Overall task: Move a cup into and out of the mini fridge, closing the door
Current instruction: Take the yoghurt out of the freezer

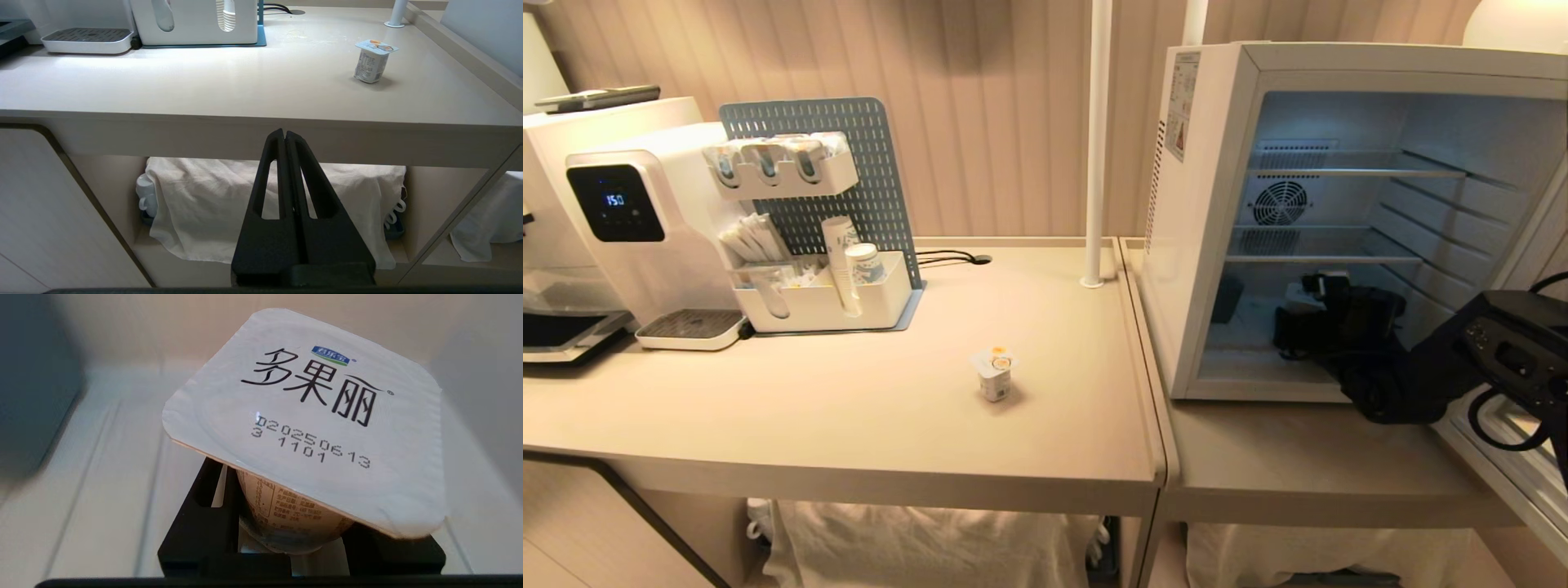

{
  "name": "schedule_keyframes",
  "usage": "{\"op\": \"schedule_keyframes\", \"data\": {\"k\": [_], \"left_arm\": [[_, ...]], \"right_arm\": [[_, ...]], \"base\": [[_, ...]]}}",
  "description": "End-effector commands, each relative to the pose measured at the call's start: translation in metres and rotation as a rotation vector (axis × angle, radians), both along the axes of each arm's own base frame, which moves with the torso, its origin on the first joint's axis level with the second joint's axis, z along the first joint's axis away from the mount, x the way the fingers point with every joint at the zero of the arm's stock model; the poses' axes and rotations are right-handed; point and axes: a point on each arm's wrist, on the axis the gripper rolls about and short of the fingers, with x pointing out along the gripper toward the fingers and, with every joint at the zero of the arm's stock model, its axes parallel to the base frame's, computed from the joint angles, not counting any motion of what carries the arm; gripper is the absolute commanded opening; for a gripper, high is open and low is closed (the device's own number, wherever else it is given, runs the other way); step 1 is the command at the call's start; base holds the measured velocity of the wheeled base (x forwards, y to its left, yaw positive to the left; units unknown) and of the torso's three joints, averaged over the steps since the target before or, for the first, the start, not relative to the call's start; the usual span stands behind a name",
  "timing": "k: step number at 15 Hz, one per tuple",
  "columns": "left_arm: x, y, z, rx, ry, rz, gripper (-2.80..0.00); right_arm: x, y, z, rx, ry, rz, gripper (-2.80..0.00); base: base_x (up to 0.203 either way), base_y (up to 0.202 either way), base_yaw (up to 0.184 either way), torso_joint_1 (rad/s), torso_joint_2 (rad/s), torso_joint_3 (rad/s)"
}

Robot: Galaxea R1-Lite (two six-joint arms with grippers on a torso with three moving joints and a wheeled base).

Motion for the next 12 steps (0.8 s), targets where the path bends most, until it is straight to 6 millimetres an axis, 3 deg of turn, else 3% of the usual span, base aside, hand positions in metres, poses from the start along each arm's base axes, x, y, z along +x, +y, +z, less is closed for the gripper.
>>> {"op": "schedule_keyframes", "data": {"k": [1, 12], "left_arm": [[0.000, 0.000, 0.000, -0.001, -0.002, 0.000, -2.80], [0.000, 0.000, 0.000, -0.001, 0.000, 0.000, -2.80]], "right_arm": [[-0.026, 0.004, 0.017, 0.007, 0.004, 0.030, -2.80], [-0.091, 0.011, 0.070, 0.008, -0.061, 0.056, -2.80]], "base": [[0.000, 0.000, 0.000, 0.000, 0.00, 0.000], [0.000, 0.000, 0.000, 0.000, 0.00, 0.000]]}}
